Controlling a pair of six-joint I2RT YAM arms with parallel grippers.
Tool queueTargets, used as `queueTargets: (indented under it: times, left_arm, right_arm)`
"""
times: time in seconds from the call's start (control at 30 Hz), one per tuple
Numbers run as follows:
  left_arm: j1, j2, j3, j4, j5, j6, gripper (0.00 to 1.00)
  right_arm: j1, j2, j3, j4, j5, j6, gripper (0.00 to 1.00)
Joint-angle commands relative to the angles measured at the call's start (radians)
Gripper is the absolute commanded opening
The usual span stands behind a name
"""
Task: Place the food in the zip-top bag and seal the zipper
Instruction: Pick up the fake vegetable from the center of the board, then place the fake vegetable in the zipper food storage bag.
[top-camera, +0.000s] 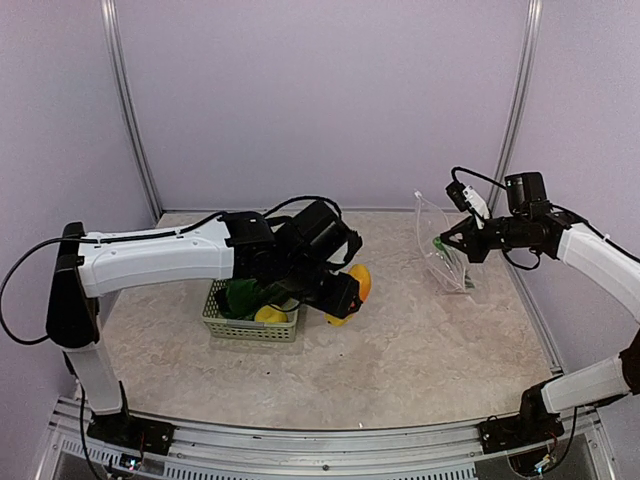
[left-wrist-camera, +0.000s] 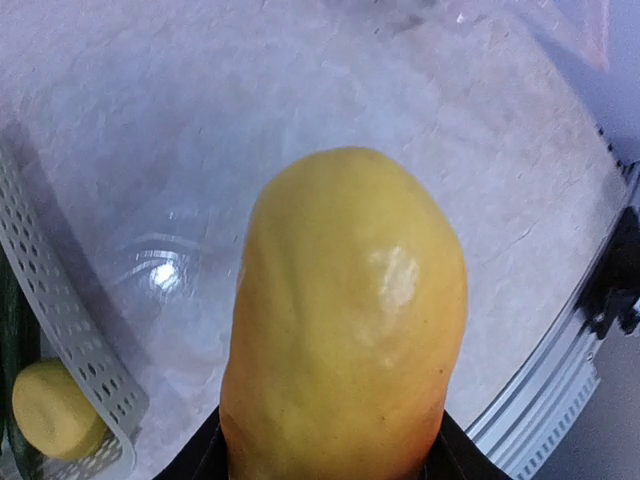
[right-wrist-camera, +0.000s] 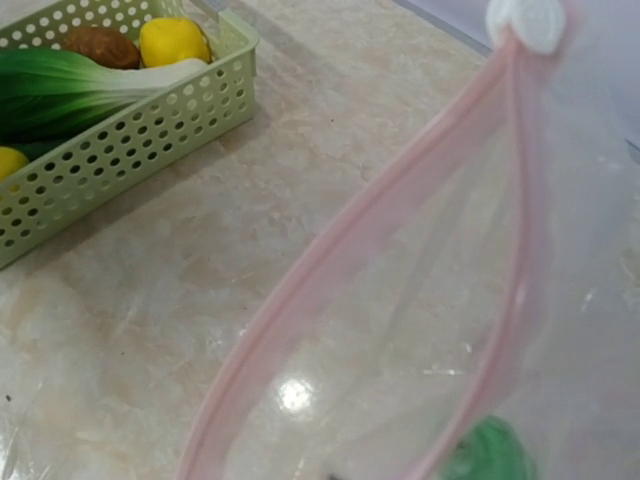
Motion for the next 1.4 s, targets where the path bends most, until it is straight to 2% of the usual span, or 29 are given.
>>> queueTargets:
  times: [0.0,0.2,0.43,0.7,0.87,1.17,1.37]
  left_arm:
    - [0.070,0.018,0.166,0.257,0.161,0.052,0.37]
    - [0.096,0.135,0.365,0.338,0.260,0.079,0.35]
    - [0.140,0.262,0.520,0.361,0.421,-0.029,0.31]
    - [0.180,0.355,0.554,0.412,0.536,-0.136,0.26]
    - [0.193,0.383,0.558,0.420,0.576,-0.152,0.23]
    - [0.188,0.463,0.661,0.363,0.675,-0.153,0.17]
    - [0.202,0.506,0.692,0.371,0.724,-0.230,0.16]
  right_arm:
    - [-0.009,0.015,0.047,-0.037,0.015,-0.006,0.00]
    - [-0.009,0.032,0.078,-0.062,0.033,-0.003,0.00]
    - [-0.009,0.019,0.106,-0.052,0.030,0.028,0.00]
    - [-0.009,0.007,0.107,-0.041,0.002,0.045,0.00]
    - [-0.010,0.005,0.109,-0.044,-0.003,0.038,0.00]
    - [-0.005,0.008,0.106,-0.070,0.031,0.008,0.00]
    - [0.011,-0.009,0.114,-0.099,-0.010,-0.023,0.00]
